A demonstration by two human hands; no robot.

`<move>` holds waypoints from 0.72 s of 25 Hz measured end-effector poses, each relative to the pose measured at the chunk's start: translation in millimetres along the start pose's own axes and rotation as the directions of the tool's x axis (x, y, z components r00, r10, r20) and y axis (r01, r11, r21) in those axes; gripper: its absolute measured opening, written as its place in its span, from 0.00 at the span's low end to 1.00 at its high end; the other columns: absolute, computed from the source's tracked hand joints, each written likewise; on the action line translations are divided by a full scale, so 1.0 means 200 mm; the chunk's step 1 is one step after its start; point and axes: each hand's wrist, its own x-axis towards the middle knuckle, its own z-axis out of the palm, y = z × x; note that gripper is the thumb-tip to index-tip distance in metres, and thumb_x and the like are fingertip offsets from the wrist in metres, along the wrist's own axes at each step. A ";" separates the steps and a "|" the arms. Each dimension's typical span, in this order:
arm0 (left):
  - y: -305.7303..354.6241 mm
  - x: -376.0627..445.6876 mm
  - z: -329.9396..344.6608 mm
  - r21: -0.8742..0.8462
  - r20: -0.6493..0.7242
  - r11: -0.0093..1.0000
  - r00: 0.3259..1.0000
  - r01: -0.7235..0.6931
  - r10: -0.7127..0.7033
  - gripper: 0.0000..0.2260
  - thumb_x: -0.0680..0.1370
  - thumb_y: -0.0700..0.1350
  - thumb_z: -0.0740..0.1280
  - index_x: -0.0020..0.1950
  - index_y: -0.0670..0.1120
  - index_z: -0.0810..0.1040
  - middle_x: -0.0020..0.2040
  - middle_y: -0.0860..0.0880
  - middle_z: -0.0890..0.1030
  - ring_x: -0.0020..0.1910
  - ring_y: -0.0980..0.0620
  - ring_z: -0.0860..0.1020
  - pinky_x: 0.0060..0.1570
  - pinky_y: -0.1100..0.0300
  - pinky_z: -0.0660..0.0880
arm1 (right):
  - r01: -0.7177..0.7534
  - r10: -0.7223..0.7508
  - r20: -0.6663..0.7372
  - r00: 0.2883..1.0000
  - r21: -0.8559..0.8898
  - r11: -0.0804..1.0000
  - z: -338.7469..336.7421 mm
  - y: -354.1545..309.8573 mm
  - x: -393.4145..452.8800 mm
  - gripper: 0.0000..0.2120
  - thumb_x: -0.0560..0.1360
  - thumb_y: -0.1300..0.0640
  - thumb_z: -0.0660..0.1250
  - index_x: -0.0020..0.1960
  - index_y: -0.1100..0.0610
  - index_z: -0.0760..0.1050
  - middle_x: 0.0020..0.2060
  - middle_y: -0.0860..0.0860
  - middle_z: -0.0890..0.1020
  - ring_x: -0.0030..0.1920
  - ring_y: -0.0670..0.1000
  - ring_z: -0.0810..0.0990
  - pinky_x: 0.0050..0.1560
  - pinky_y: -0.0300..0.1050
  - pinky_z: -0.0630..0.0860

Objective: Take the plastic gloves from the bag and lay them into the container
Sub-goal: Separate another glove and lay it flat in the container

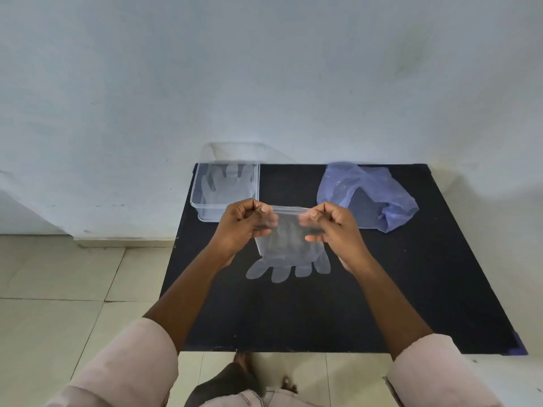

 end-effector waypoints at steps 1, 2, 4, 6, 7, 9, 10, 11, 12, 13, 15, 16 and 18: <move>0.02 0.01 0.01 0.010 -0.004 1.000 1.000 -0.009 0.009 0.11 0.80 0.46 0.66 0.52 0.38 0.80 0.47 0.42 0.86 0.47 0.48 0.85 0.45 0.60 0.82 | -0.009 0.009 0.005 1.000 0.009 1.000 -0.01 -0.03 0.00 0.08 0.80 0.60 0.61 0.47 0.62 0.76 0.48 0.55 0.85 0.49 0.51 0.85 0.44 0.47 0.83; 0.04 0.01 0.01 0.021 -0.011 1.000 1.000 -0.018 0.018 0.11 0.80 0.45 0.66 0.52 0.37 0.80 0.47 0.42 0.86 0.47 0.48 0.86 0.45 0.60 0.82 | -0.015 0.015 0.007 1.000 0.009 1.000 -0.02 -0.06 0.01 0.08 0.80 0.60 0.61 0.46 0.61 0.75 0.47 0.56 0.85 0.48 0.52 0.86 0.46 0.47 0.83; 0.07 0.03 0.02 0.043 -0.028 0.999 0.999 -0.027 0.028 0.11 0.80 0.45 0.66 0.53 0.37 0.80 0.46 0.43 0.86 0.46 0.49 0.86 0.45 0.60 0.82 | -0.027 0.027 0.006 1.000 -0.013 1.000 -0.02 -0.11 0.03 0.07 0.80 0.60 0.60 0.46 0.61 0.75 0.47 0.58 0.86 0.46 0.53 0.86 0.47 0.46 0.83; 0.09 0.06 -0.01 0.055 -0.052 0.998 0.998 -0.020 0.023 0.11 0.80 0.45 0.66 0.52 0.37 0.80 0.46 0.44 0.86 0.45 0.49 0.86 0.44 0.60 0.82 | -0.048 0.048 0.002 0.999 -0.040 0.998 0.00 -0.14 0.08 0.07 0.80 0.61 0.60 0.46 0.61 0.75 0.46 0.59 0.85 0.45 0.54 0.86 0.47 0.44 0.83; 0.10 0.08 -0.03 0.056 -0.063 0.998 0.998 -0.012 0.016 0.11 0.80 0.45 0.66 0.52 0.38 0.80 0.46 0.43 0.86 0.45 0.49 0.86 0.44 0.60 0.81 | -0.055 0.055 -0.003 0.999 -0.054 0.997 0.03 -0.16 0.11 0.07 0.80 0.61 0.60 0.46 0.61 0.75 0.46 0.59 0.85 0.45 0.54 0.86 0.47 0.44 0.83; 0.13 0.15 -0.11 0.054 -0.087 0.998 0.996 0.009 -0.004 0.10 0.80 0.45 0.66 0.50 0.38 0.80 0.46 0.42 0.86 0.45 0.48 0.86 0.44 0.59 0.81 | -0.058 0.057 -0.015 0.998 -0.086 0.995 0.11 -0.20 0.20 0.09 0.80 0.61 0.60 0.44 0.59 0.75 0.45 0.58 0.86 0.45 0.54 0.86 0.48 0.46 0.83; 0.14 0.20 -0.16 0.057 -0.099 0.998 0.995 0.021 -0.015 0.09 0.80 0.45 0.66 0.50 0.39 0.80 0.46 0.42 0.86 0.45 0.48 0.86 0.44 0.58 0.81 | -0.060 0.058 -0.022 0.998 -0.098 0.993 0.15 -0.22 0.25 0.09 0.80 0.61 0.59 0.43 0.58 0.74 0.45 0.58 0.85 0.45 0.54 0.86 0.48 0.46 0.82; 0.16 0.26 -0.22 0.061 -0.109 0.998 0.994 0.031 -0.024 0.09 0.80 0.44 0.66 0.49 0.40 0.80 0.45 0.43 0.86 0.44 0.48 0.86 0.44 0.58 0.81 | -0.063 0.060 -0.029 0.998 -0.106 0.992 0.20 -0.25 0.31 0.09 0.80 0.61 0.59 0.42 0.57 0.74 0.45 0.58 0.85 0.45 0.54 0.86 0.48 0.46 0.82; 0.18 0.32 -0.28 0.061 -0.115 0.997 0.993 0.037 -0.030 0.07 0.80 0.43 0.65 0.48 0.40 0.80 0.44 0.43 0.86 0.44 0.48 0.86 0.43 0.58 0.81 | -0.066 0.062 -0.036 0.997 -0.112 0.992 0.25 -0.27 0.39 0.10 0.80 0.62 0.58 0.42 0.57 0.74 0.44 0.58 0.85 0.45 0.55 0.86 0.47 0.46 0.82; 0.21 0.39 -0.34 0.053 -0.118 0.998 0.993 0.040 -0.034 0.06 0.81 0.41 0.65 0.47 0.41 0.80 0.43 0.44 0.86 0.42 0.49 0.86 0.42 0.59 0.81 | -0.071 0.067 -0.042 0.997 -0.116 0.991 0.30 -0.30 0.47 0.10 0.79 0.63 0.57 0.42 0.57 0.74 0.44 0.59 0.85 0.45 0.55 0.86 0.47 0.46 0.82; 0.27 0.53 -0.45 0.020 -0.127 0.999 0.991 0.040 -0.037 0.06 0.80 0.36 0.63 0.46 0.41 0.79 0.41 0.43 0.85 0.38 0.51 0.85 0.40 0.61 0.81 | -0.088 0.083 -0.052 0.995 -0.104 0.991 0.40 -0.36 0.65 0.11 0.78 0.65 0.56 0.42 0.57 0.73 0.43 0.59 0.85 0.45 0.57 0.85 0.46 0.46 0.82; 0.30 0.63 -0.52 0.012 -0.135 0.999 0.990 0.037 -0.035 0.07 0.79 0.35 0.63 0.45 0.41 0.79 0.41 0.42 0.85 0.37 0.52 0.85 0.40 0.61 0.81 | -0.096 0.091 -0.061 0.994 -0.093 0.991 0.45 -0.40 0.75 0.11 0.78 0.65 0.56 0.41 0.57 0.73 0.42 0.59 0.85 0.45 0.58 0.85 0.45 0.46 0.82; 0.37 0.82 -0.64 0.031 -0.142 0.999 0.990 0.020 -0.015 0.07 0.79 0.36 0.63 0.44 0.42 0.79 0.42 0.41 0.84 0.39 0.50 0.85 0.41 0.60 0.81 | -0.098 0.090 -0.097 0.991 -0.087 0.991 0.54 -0.47 0.97 0.10 0.77 0.65 0.56 0.41 0.58 0.73 0.43 0.61 0.85 0.45 0.59 0.85 0.43 0.45 0.81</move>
